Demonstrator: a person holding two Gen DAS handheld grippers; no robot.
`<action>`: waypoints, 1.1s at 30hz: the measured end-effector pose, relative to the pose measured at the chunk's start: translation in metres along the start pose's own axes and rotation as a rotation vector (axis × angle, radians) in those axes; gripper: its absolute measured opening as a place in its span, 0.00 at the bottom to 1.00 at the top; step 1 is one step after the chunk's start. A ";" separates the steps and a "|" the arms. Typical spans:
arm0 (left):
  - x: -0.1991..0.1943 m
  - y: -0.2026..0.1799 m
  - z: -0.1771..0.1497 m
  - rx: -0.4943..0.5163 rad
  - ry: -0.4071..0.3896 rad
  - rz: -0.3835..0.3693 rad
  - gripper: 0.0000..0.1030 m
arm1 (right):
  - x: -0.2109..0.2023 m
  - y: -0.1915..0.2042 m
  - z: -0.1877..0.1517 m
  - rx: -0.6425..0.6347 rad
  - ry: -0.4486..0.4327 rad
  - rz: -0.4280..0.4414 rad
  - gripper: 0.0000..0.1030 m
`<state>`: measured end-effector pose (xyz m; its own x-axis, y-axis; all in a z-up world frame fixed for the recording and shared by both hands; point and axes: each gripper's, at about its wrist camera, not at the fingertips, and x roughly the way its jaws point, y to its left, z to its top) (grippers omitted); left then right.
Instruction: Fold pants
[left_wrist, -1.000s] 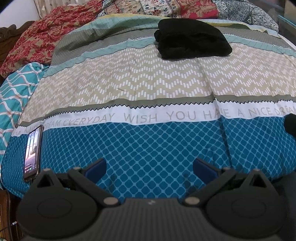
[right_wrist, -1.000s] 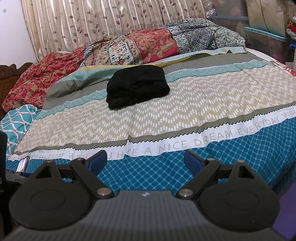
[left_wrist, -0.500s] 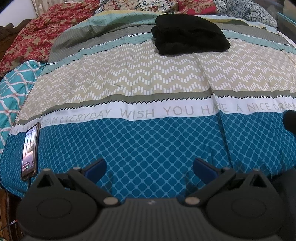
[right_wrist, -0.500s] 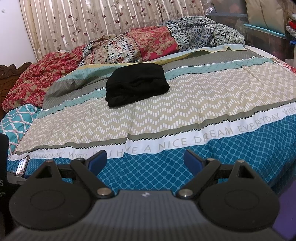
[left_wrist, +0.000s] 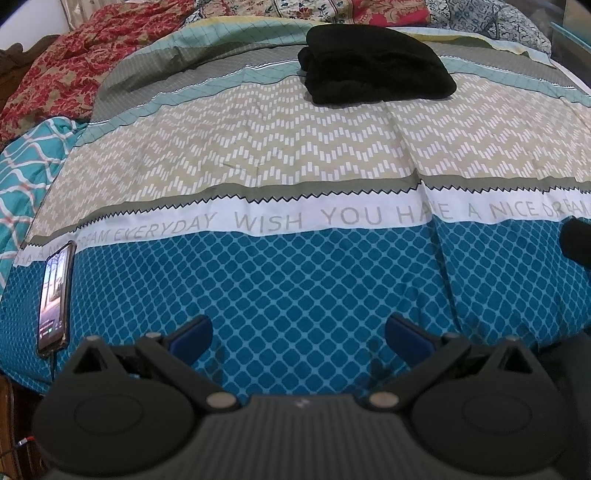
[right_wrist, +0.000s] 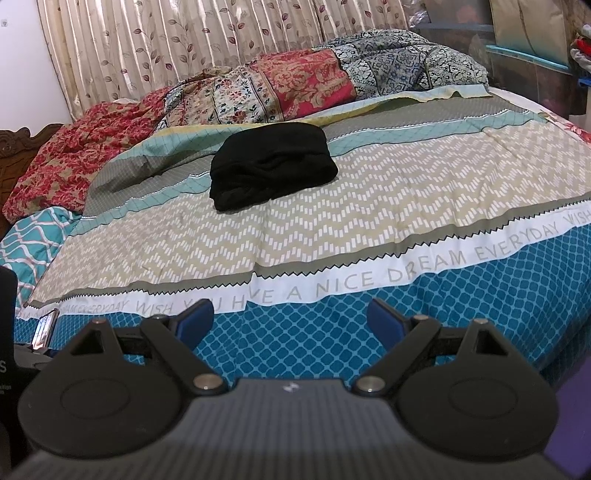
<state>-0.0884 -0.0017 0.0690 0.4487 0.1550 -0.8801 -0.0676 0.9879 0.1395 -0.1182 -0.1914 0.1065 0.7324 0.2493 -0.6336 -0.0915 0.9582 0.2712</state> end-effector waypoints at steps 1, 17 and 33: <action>0.000 0.000 0.000 0.000 0.000 0.000 1.00 | 0.000 0.000 0.000 0.000 0.001 0.000 0.89; -0.001 -0.001 0.000 0.015 -0.003 0.004 1.00 | 0.001 0.000 0.000 0.000 0.001 0.001 0.89; 0.000 -0.003 0.000 0.017 0.003 0.002 1.00 | 0.000 -0.001 0.001 0.004 0.002 0.001 0.89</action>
<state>-0.0884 -0.0049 0.0687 0.4457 0.1575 -0.8812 -0.0533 0.9873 0.1495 -0.1170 -0.1921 0.1069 0.7313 0.2500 -0.6346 -0.0893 0.9575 0.2744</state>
